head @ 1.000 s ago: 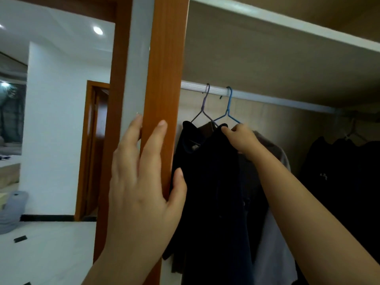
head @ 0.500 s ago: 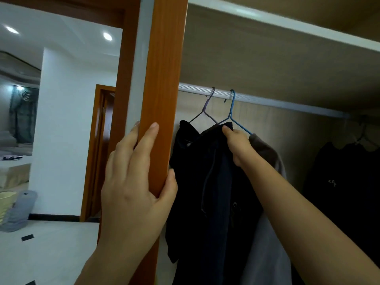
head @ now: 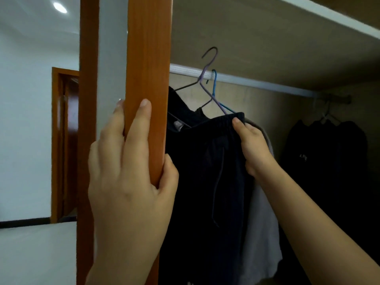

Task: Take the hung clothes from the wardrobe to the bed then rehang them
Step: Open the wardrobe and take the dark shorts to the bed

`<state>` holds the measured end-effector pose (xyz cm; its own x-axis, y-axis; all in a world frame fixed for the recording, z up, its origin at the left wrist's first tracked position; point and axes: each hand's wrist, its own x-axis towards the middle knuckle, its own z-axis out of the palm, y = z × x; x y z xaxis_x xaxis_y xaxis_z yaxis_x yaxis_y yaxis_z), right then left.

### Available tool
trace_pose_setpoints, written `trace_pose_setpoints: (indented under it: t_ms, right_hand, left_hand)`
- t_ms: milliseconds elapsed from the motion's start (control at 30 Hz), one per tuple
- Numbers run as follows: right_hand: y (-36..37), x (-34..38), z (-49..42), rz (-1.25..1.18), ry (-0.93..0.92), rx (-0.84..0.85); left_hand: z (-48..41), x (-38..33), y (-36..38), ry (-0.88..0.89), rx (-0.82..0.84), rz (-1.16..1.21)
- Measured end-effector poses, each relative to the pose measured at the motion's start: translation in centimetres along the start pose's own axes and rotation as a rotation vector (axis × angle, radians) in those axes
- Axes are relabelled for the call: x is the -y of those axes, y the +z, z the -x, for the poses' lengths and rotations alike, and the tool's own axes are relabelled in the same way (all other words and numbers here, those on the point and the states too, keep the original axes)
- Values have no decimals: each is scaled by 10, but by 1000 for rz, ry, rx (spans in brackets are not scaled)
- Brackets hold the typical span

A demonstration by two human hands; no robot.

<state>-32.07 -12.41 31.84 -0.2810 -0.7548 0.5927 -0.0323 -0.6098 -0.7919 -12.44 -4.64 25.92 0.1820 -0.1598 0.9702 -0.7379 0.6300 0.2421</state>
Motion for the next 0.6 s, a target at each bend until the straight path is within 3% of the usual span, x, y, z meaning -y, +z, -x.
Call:
trace_pose_setpoints:
  t_ms: [267, 600]
  right_hand:
    - [-20, -5, 96, 15, 131, -147]
    - [-20, 7, 258, 107, 247, -504]
  left_hand:
    - [2, -1, 0, 32, -52, 55]
    - [2, 2, 2, 46, -32, 122]
